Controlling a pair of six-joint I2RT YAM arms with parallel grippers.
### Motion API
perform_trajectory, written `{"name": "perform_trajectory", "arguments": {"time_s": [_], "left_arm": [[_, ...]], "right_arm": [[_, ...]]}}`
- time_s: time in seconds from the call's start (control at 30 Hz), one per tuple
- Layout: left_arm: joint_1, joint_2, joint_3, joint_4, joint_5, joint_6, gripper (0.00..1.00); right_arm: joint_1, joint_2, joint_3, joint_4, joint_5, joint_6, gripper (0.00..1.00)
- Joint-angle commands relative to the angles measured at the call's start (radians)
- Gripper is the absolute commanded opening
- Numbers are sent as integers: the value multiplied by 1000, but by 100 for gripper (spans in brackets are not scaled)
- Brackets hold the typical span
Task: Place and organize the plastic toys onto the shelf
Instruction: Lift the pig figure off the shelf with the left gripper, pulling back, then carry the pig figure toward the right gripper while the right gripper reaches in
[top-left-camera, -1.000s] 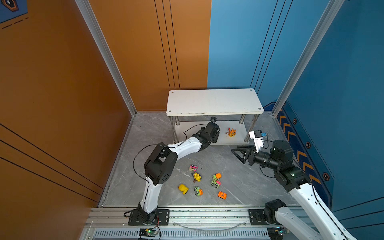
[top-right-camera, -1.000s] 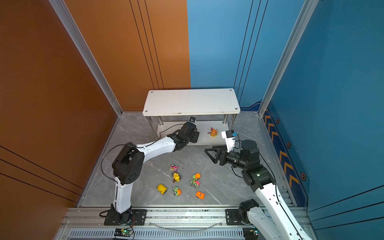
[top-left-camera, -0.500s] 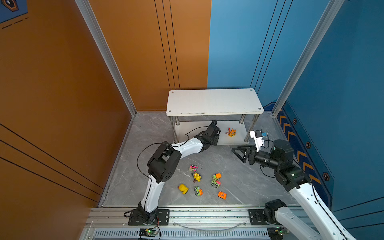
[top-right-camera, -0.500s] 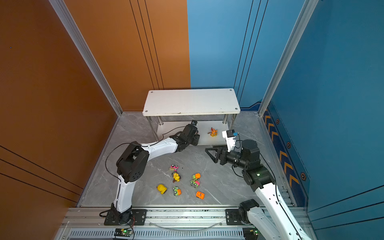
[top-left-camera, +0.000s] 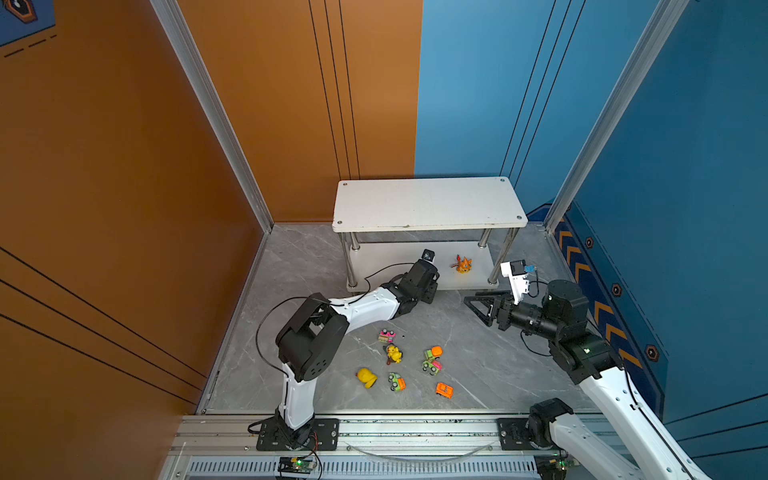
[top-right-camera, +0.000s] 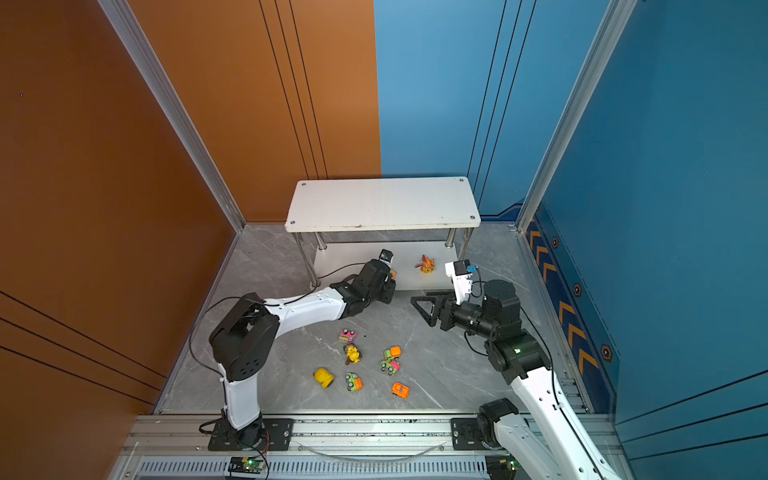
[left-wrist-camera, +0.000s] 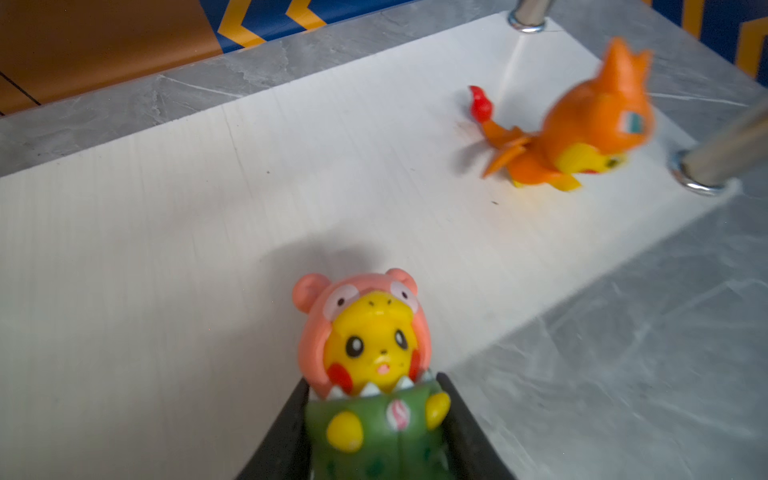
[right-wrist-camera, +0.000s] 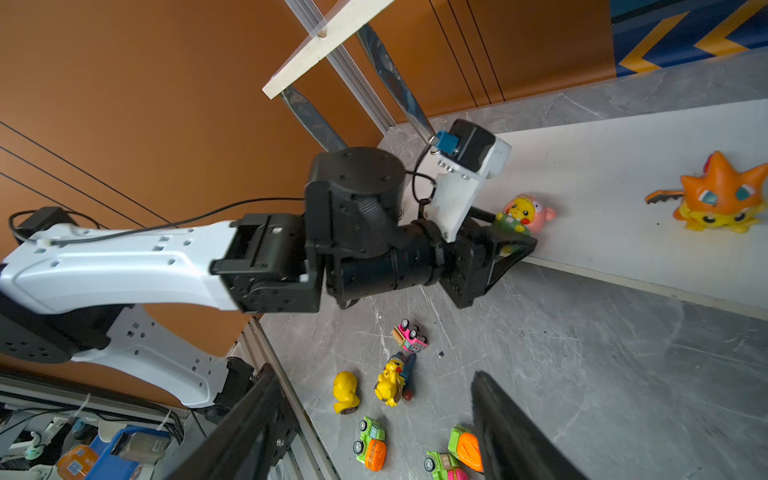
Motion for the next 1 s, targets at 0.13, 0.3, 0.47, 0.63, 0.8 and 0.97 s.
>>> {"name": "perform_trajectory", "arguments": {"time_s": [0.13, 0.3, 0.47, 0.63, 0.8, 0.97], "left_arm": [[-186, -217, -268, 297, -69, 156, 13], [-257, -318, -483, 581, -42, 183, 11], [-302, -369, -592, 760, 3, 197, 11], [-311, -386, -672, 927, 53, 198, 11], [-318, -399, -714, 999, 79, 193, 11], [-318, -406, -727, 1015, 102, 190, 11]], "right_arm": [[29, -42, -35, -108, 49, 103, 73], [26, -98, -29, -227, 143, 111, 79], [8, -90, -66, -255, 149, 109, 83], [26, 0, -86, -181, 73, 130, 81], [137, 96, -28, -173, 141, 87, 81], [247, 184, 25, -121, 174, 76, 79]]}}
